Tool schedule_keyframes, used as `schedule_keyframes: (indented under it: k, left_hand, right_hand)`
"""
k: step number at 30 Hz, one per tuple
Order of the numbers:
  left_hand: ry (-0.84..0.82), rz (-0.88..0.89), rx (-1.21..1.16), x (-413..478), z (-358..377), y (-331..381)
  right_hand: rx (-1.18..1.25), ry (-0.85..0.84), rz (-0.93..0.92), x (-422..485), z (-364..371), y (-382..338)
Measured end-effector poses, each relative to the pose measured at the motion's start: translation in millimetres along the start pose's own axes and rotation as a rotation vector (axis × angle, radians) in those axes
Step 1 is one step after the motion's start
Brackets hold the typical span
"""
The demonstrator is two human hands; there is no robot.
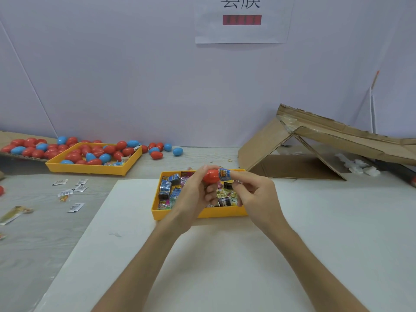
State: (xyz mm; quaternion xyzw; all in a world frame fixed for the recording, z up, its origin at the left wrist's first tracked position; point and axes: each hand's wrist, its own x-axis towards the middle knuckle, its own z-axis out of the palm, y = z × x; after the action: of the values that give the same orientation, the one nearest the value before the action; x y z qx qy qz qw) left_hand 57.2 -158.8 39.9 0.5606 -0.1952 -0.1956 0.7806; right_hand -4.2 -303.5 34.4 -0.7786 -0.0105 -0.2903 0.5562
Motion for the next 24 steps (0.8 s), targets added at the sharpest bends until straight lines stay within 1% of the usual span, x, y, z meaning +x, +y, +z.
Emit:
schedule_keyframes:
  k: [2,7,13,18,24]
  left_hand:
    - [-0.032,0.01,0.015,0.0,-0.1,-1.5]
    - [-0.049,0.029,0.104,1.2,-5.4,-5.4]
    - [-0.016,0.054,0.307,1.7,-6.9,-6.9]
    - [0.044,0.139,0.466,-3.3,-3.0,-7.0]
    - [0.053,0.201,0.459,-4.9,-1.1,-4.4]
  right_hand:
    - [-0.001,0.015,0.003,1.1,-0.6,1.4]
    - [0.011,0.004,0.024,1.2,-2.1,-1.9]
    - [-0.013,-0.058,-0.002,0.8,-3.4,-3.2]
    - [-0.058,-0.066,-0.058,-1.5,-1.5,-2.7]
    - [-0.043,-0.078,-0.101,-2.8,-0.9,-3.5]
